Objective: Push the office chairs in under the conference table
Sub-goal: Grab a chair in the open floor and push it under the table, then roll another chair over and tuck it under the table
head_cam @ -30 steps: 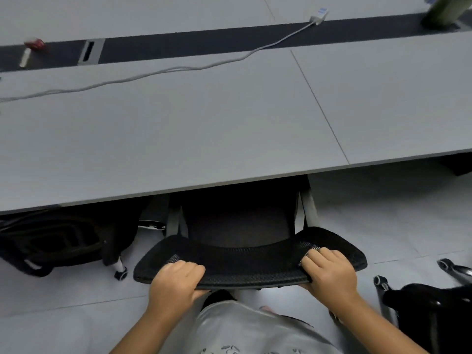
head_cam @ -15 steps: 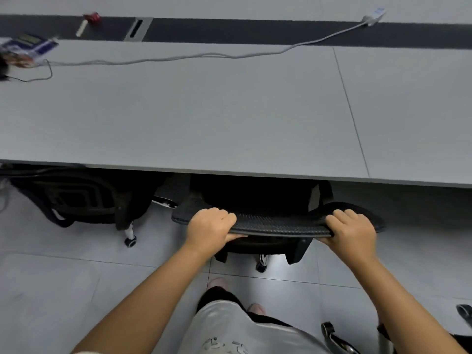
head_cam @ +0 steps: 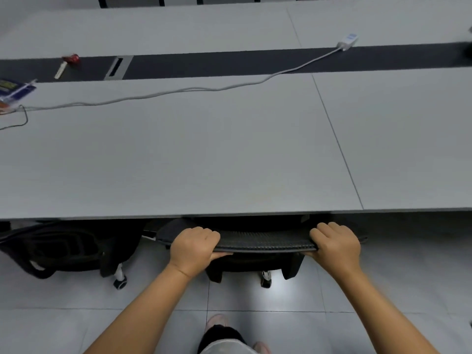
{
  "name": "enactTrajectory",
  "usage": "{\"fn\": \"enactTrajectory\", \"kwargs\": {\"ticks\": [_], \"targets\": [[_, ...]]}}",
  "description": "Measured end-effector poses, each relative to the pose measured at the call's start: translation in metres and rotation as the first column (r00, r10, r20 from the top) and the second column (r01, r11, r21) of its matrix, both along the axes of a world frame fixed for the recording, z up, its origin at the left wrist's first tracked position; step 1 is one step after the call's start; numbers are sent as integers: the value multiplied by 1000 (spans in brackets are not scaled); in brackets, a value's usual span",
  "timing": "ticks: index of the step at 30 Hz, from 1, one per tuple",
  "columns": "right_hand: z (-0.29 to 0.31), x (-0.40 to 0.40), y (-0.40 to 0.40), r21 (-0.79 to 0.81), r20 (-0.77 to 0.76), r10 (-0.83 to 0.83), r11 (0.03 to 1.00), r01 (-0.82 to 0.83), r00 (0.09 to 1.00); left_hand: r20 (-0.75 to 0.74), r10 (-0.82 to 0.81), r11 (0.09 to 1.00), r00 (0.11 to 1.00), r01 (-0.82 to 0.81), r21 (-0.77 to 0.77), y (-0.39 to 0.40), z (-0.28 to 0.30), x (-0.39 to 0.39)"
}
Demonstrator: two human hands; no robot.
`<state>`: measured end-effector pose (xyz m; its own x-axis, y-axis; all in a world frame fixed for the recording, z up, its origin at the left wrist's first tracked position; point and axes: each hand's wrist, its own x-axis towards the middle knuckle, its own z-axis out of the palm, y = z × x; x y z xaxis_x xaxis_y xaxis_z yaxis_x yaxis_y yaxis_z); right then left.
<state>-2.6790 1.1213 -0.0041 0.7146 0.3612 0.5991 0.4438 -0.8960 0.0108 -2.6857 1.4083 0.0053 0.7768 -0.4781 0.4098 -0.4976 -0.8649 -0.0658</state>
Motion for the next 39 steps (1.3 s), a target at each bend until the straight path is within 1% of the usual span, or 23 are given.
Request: {"fn": "enactTrajectory", "kwargs": {"ticks": [2, 5, 8, 10, 12, 14, 16, 17, 19, 20, 22, 23, 24, 25, 26, 27, 28, 29, 31, 33, 36, 37, 39], "targets": [[1, 1, 2, 5, 27, -10, 1000, 9, 1000, 53, -17, 999, 998, 18, -32, 1, -4, 2], [3, 1, 4, 1, 23, -20, 1000, 20, 1000, 56, -16, 999, 998, 18, -42, 1, -6, 2], [6, -1, 5, -3, -16, -45, 999, 45, 999, 3, -8, 999, 1000, 8, -42, 1, -2, -1], [8, -4, 6, -44, -70, -87, 996, 84, 994, -57, -16, 999, 998, 14, -32, -1, 2, -3], [14, -8, 6, -122, -149, -154, 983, 137, 977, -163, -13, 1000, 986, 10, -20, -4, 7, -7], [23, -15, 9, -125, -235, -206, 975, 181, 950, -293, -10, 1000, 956, 3, -25, -4, 17, -15], [31, -31, 19, -1, -340, -278, 955, 295, 899, -479, 18, 995, 878, -63, -77, -5, 25, -21], [29, -43, 25, 88, -384, -319, 922, 378, 866, -531, -15, 989, 847, -65, -131, -7, 26, -23], [19, -71, 41, 252, -470, -367, 816, 520, 803, -514, -196, 956, 835, 46, -291, -17, 31, -31], [12, -89, 49, 328, -511, -391, 735, 594, 766, -479, -279, 929, 832, 109, -353, -26, 31, -37], [0, -131, 64, 449, -634, -403, 503, 739, 660, -418, -457, 842, 785, 231, -487, -46, 29, -55], [-5, -155, 71, 483, -696, -385, 374, 792, 606, -424, -543, 794, 725, 279, -540, -55, 24, -65], [-10, -180, 77, 495, -744, -374, 247, 833, 553, -477, -598, 766, 644, 284, -576, -63, 17, -76], [-13, -205, 84, 494, -782, -368, 124, 860, 502, -578, -619, 767, 532, 251, -590, -70, 13, -87], [-15, -232, 91, 481, -818, -359, 5, 877, 450, -691, -613, 788, 383, 224, -574, -75, 6, -99], [-17, -258, 99, 454, -851, -345, -102, 885, 396, -768, -593, 805, 243, 205, -557, -79, -4, -110], [-18, -283, 108, 421, -880, -324, -194, 886, 347, -815, -563, 822, 136, 186, -537, -81, -13, -121], [-20, -307, 117, 391, -902, -303, -272, 879, 307, -849, -526, 842, 49, 165, -513, -84, -19, -131], [-23, -349, 133, 337, -933, -260, -399, 853, 247, -886, -460, 875, -55, 140, -463, -89, -31, -147], [-26, -382, 142, 308, -949, -231, -516, 799, 216, -907, -403, 899, -120, 135, -417, -98, -42, -163], [-26, -416, 135, 323, -946, -250, -646, 692, 208, -900, -406, 896, -155, 125, -426, -128, -48, -183], [-26, -424, 125, 345, -938, -275, -674, 654, 211, -891, -425, 886, -159, 127, -445, -144, -47, -189], [-21, -438, 99, 400, -915, -339, -697, 595, 219, -866, -471, 856, -167, 148, -495, -181, -39, -201]]}}
